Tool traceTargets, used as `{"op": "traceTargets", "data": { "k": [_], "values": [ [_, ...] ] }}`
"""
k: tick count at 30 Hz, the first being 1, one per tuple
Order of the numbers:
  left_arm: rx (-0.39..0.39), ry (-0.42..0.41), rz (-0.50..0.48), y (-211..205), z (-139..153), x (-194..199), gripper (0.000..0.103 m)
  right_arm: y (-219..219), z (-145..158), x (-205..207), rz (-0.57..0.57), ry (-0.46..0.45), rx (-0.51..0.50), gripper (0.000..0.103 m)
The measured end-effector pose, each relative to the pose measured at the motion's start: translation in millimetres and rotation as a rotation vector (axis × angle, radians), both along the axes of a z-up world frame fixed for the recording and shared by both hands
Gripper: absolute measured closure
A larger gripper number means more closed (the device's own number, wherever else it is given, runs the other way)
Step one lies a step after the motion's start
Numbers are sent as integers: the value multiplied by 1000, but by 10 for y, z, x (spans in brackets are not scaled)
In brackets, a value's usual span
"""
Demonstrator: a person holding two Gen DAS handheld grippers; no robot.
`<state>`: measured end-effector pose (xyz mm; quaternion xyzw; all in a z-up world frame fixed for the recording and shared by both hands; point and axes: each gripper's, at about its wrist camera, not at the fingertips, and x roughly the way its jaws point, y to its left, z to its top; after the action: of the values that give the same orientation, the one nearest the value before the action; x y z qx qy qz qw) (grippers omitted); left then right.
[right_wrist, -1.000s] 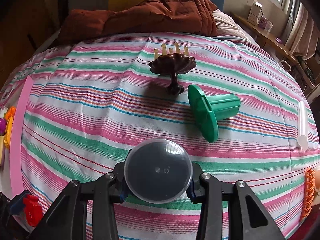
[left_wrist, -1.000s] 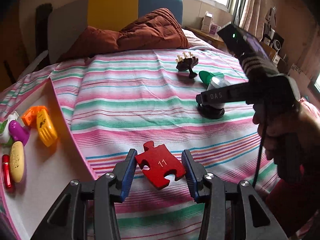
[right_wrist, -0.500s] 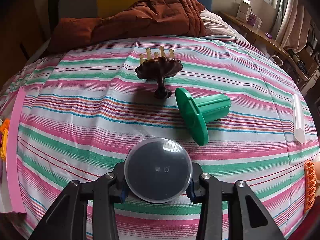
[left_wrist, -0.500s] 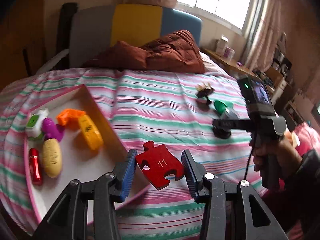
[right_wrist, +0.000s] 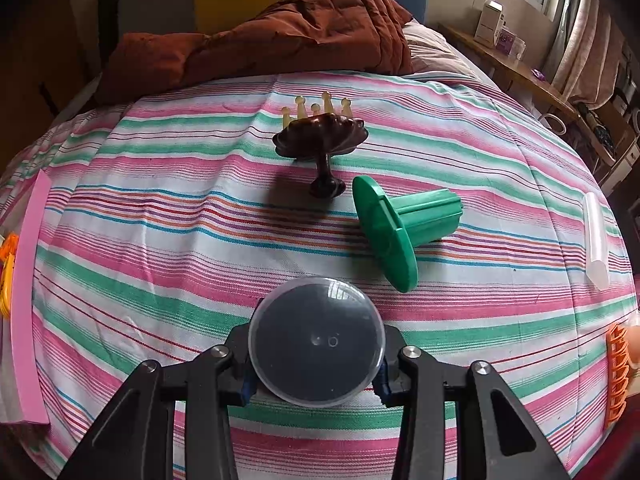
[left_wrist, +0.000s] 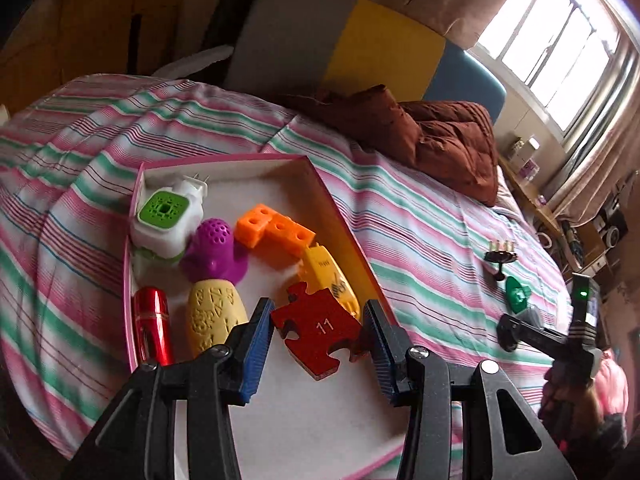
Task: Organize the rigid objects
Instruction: 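Carry the red puzzle piece into the tray while the right gripper lifts the canister, then open and withdraw the left gripper while the right gripper carries the canister toward the tray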
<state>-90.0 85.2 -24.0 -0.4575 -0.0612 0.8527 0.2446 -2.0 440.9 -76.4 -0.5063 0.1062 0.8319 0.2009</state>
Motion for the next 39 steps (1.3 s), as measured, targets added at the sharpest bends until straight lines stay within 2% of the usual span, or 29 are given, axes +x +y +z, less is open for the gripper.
{"op": "traceTargets", "data": {
  "k": [7, 11, 16, 19, 29, 39],
  "values": [
    [-59, 6, 20, 144, -173, -367, 57, -3, -2, 1, 0, 0, 1, 60],
    [-91, -25, 33, 182, -323, -548, 57, -22, -5, 6, 4, -2, 8, 60],
    [-90, -6, 44, 144, -338, -549, 50, -35, -7, 8, 7, -3, 12, 60],
    [-91, 0, 47, 114, -322, -487, 50, -47, -8, 13, 10, -4, 17, 60],
    [-157, 121, 61, 1, -70, 64, 50, -69, -8, 22, 22, -6, 36, 60],
    [-196, 118, 58, -121, -90, 487, 50, -80, -8, 12, 27, 0, 47, 60]
  ]
}}
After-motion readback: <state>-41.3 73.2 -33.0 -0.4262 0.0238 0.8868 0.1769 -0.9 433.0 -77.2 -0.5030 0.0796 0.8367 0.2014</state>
